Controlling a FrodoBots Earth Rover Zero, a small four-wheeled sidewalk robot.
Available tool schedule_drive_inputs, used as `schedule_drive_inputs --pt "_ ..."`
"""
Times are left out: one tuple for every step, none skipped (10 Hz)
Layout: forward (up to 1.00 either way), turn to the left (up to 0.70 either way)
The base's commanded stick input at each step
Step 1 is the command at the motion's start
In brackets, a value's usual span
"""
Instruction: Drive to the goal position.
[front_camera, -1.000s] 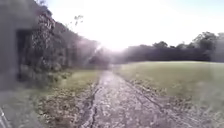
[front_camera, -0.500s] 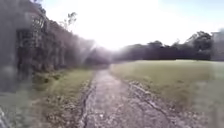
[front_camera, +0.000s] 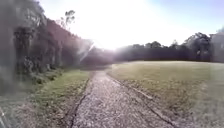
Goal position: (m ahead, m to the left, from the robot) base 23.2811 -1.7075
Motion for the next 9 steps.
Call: schedule_drive_inputs --pt "0.50 0.00" --pt "0.50 0.00" --pt "0.50 0.00" --pt "0.50 0.00" --pt "0.50 0.00" --pt "0.50 0.00" --pt "0.50 0.00" --pt "0.50 0.00" --pt "0.50 0.00"
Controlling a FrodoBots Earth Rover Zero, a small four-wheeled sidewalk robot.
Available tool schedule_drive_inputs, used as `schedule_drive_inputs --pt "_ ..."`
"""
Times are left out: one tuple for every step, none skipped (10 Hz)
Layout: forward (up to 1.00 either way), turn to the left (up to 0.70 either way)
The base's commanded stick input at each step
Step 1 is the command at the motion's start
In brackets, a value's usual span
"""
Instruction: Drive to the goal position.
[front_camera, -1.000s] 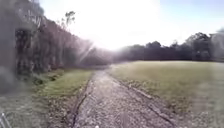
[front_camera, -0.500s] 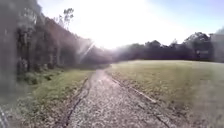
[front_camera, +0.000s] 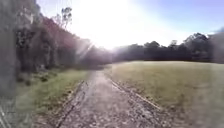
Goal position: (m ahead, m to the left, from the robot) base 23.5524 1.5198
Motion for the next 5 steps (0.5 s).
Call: schedule_drive_inputs --pt "0.50 0.00" --pt "0.50 0.00" --pt "0.50 0.00" --pt "0.50 0.00" --pt "0.50 0.27"
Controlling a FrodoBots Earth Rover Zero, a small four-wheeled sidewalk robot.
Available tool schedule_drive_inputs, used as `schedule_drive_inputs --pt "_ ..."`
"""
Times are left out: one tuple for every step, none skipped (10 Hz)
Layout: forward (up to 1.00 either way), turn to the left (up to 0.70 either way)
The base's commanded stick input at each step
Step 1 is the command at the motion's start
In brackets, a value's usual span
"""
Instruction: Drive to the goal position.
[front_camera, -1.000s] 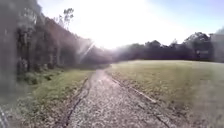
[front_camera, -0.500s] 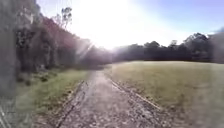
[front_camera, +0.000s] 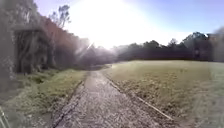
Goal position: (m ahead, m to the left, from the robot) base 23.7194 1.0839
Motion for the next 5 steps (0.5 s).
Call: schedule_drive_inputs --pt "0.50 0.39" --pt "0.50 0.14" --pt "0.50 0.03" --pt "0.50 0.00" --pt "0.50 0.00"
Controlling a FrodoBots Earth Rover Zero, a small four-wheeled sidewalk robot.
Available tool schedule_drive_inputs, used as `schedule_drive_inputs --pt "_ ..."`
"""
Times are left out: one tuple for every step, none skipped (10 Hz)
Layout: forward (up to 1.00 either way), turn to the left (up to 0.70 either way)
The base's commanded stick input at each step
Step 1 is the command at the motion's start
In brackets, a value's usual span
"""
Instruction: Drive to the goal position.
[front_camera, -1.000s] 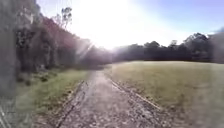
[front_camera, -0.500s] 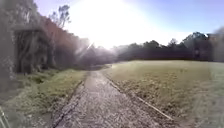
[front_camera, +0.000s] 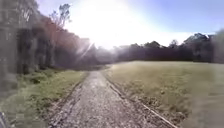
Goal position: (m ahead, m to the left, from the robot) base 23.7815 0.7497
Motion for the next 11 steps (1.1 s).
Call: schedule_drive_inputs --pt "0.50 0.00" --pt "0.50 0.00" --pt "0.50 0.00" --pt "0.50 0.00" --pt "0.50 0.00" --pt "0.50 0.00" --pt "0.50 0.00" --pt "0.50 0.00" --pt "0.50 0.01" --pt "0.50 0.03" --pt "0.50 0.29"
